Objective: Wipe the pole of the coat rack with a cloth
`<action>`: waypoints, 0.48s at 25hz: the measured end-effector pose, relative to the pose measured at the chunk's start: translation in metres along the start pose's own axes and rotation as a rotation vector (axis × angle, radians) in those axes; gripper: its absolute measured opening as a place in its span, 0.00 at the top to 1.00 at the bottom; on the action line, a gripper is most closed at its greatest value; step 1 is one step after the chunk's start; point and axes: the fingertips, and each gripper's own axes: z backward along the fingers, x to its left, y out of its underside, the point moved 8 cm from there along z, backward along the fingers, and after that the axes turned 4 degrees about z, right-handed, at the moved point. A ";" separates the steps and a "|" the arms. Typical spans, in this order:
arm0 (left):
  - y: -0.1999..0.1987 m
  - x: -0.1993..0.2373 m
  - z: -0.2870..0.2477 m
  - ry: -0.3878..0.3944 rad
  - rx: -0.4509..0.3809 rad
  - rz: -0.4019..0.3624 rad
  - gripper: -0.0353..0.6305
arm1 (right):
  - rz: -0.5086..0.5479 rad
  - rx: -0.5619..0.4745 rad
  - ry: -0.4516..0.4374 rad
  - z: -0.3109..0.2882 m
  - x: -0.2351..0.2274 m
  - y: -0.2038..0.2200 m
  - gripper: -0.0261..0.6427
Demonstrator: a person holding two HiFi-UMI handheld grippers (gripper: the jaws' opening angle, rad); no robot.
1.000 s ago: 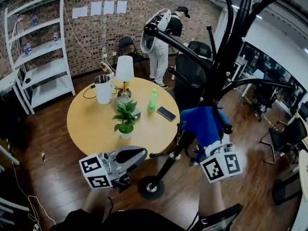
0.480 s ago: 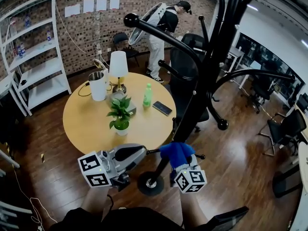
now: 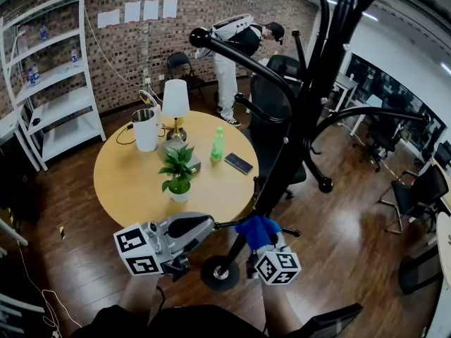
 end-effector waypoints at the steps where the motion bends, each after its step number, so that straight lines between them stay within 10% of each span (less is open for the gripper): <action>1: 0.000 0.000 0.000 0.001 0.000 -0.001 0.94 | 0.007 -0.040 -0.009 0.001 0.004 -0.017 0.92; 12: -0.004 0.001 0.011 -0.014 -0.030 -0.006 0.94 | 0.216 -0.458 -0.140 -0.002 0.047 -0.241 0.92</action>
